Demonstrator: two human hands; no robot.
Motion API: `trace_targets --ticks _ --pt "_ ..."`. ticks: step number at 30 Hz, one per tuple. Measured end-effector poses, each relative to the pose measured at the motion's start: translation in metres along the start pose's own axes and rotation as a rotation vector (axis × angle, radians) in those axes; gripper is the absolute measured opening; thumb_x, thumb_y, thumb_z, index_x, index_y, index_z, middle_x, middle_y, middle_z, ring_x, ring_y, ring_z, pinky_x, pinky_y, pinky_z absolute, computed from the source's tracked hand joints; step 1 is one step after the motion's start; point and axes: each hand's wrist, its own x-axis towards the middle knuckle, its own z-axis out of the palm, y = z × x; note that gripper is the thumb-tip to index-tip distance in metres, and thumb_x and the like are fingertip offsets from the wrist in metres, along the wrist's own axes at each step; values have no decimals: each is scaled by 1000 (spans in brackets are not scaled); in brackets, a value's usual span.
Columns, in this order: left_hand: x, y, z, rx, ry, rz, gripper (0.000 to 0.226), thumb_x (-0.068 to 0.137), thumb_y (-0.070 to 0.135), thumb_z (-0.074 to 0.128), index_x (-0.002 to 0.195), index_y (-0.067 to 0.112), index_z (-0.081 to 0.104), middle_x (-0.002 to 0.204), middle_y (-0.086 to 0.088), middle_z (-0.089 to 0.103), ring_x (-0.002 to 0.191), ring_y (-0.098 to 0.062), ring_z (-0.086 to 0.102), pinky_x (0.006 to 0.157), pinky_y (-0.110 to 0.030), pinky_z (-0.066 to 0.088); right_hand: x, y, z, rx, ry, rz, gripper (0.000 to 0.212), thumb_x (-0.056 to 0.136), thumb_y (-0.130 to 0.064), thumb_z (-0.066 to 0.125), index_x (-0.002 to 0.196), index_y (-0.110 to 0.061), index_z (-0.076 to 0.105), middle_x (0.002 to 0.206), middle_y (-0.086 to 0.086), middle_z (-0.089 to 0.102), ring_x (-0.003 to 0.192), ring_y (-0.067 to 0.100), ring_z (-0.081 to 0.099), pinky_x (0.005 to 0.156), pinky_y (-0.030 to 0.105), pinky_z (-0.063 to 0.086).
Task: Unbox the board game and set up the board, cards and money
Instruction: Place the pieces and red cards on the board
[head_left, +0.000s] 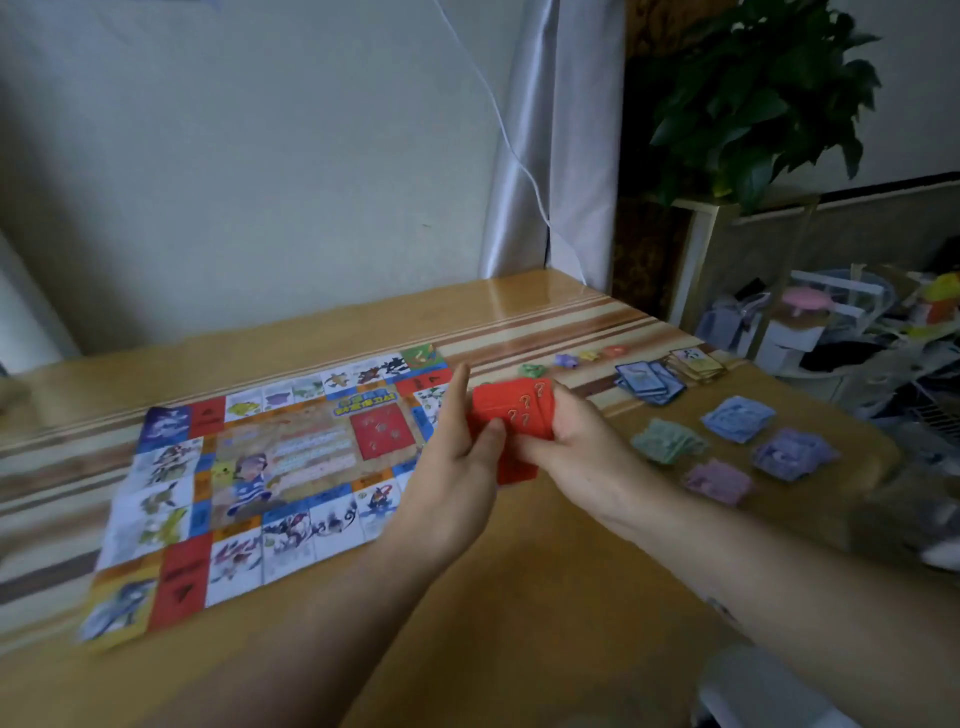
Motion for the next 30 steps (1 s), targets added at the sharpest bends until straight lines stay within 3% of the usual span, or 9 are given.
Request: trace_targets --ticks 3,6,9,13,16,19,22,24,30 --pt "-39 -6 -22 -38 107 -86 56 101 8 38 149 31 21 125 12 41 79 20 44 58 5 37 -24 13 43 92 -57 -21 37 82 -7 68 116 -21 60 112 3 69 106 17 65 93 37 51" --pt "-74 -16 -40 -62 137 -135 59 100 1 34 149 30 19 132 8 45 85 18 48 61 3 40 -43 26 73 107 -101 -13 40 81 -5 66 117 -19 58 113 5 68 105 19 65 89 40 53" --pt "-104 -27 -48 -44 167 -150 62 98 -2 33 149 29 19 115 21 50 81 24 51 65 3 41 -61 36 94 19 -123 -30 40 79 -10 63 112 -30 55 114 1 67 107 18 63 94 43 50" --pt "-127 -41 -47 48 164 -156 70 94 -1 35 150 34 10 134 9 46 112 0 48 85 -1 35 -77 41 104 -123 -79 -55 49 82 5 60 107 -35 46 113 -1 62 106 16 60 99 35 47" --pt "-135 -46 -45 78 136 -131 74 94 -2 33 150 33 -1 148 1 33 133 -8 34 106 -18 26 -87 41 106 -136 -88 -37 66 82 15 55 124 -33 37 114 1 58 109 17 58 101 33 44" --pt "-136 -44 -44 64 137 -109 73 95 -2 32 149 35 -1 149 0 25 131 -4 28 106 -21 23 -91 40 110 -152 -105 -43 78 83 19 49 142 -25 24 119 4 53 114 19 55 104 33 41" --pt "-132 -40 -43 43 150 -101 72 95 0 33 149 35 1 153 1 23 137 -6 26 113 -26 22 -89 35 113 -129 -81 -72 79 84 18 49 137 -32 21 115 5 51 109 19 56 99 26 42" --pt "-129 -38 -44 48 158 -86 72 94 0 33 150 33 0 154 2 21 141 -7 22 113 -22 19 -85 35 111 -159 -32 -109 78 84 14 52 136 -35 22 113 5 55 109 22 58 99 30 44" --pt "-127 -41 -44 41 112 -128 76 96 2 32 149 33 -13 156 2 19 138 -5 24 107 -21 22 -89 34 106 -369 -78 -199 71 90 7 47 147 -26 22 123 1 51 114 13 50 97 17 35"
